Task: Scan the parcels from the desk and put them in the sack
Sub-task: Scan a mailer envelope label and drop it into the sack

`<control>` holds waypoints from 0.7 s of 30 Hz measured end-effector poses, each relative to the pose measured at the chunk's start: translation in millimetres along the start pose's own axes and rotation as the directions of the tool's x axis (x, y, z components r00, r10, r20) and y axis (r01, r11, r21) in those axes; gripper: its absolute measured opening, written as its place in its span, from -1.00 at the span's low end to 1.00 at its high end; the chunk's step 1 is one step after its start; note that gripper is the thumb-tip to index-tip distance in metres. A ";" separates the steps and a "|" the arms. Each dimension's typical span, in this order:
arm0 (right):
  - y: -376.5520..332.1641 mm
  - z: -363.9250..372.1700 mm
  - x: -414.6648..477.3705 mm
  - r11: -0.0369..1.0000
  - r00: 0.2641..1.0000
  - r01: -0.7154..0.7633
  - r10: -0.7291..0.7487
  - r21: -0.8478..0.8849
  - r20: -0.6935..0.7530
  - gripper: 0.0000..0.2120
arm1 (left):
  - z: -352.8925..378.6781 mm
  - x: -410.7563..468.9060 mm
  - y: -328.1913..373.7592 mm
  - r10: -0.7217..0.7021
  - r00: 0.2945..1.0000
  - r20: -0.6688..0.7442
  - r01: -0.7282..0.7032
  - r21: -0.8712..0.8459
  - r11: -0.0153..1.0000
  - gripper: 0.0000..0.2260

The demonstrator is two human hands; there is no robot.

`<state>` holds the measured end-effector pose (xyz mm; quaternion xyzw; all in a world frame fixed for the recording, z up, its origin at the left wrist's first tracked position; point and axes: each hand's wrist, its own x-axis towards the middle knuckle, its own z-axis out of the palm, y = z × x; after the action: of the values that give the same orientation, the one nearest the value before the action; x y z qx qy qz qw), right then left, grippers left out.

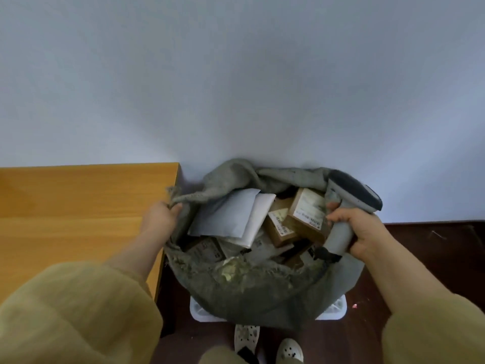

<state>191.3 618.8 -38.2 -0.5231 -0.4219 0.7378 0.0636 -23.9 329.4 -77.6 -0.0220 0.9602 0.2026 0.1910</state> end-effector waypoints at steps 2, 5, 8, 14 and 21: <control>0.1 0.6 -1.5 1.000 1.000 0.002 -0.002 0.006 -0.001 -0.73 | -5.8 1.9 5.5 0.046 0.994 -0.095 -0.055 -0.089 0.994 -0.63; -8.1 2.8 -6.5 0.990 0.994 0.093 -0.099 0.103 0.054 -0.66 | -32.5 18.6 20.3 0.051 0.940 -0.338 -0.128 -0.209 0.970 -0.65; -8.8 5.5 -13.8 0.970 0.982 0.148 -0.167 0.191 0.087 -0.67 | -53.0 32.4 30.6 0.117 0.921 -0.371 -0.213 -0.230 0.950 -0.66; 43.3 -8.2 -22.2 0.999 0.999 0.015 -0.014 0.047 -0.037 -0.63 | -2.9 12.9 -8.5 0.034 0.999 -0.011 -0.035 -0.177 0.984 -0.66; 59.1 -34.7 -28.7 0.998 0.996 0.061 -0.061 0.001 -0.067 -0.64 | 2.8 -28.8 -20.3 -0.043 0.999 -0.015 0.041 -0.121 0.992 -0.57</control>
<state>253.2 585.1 -61.7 -0.5341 -0.4341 0.7184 0.1011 6.2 310.9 -76.9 -0.0553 0.9472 0.2560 0.1852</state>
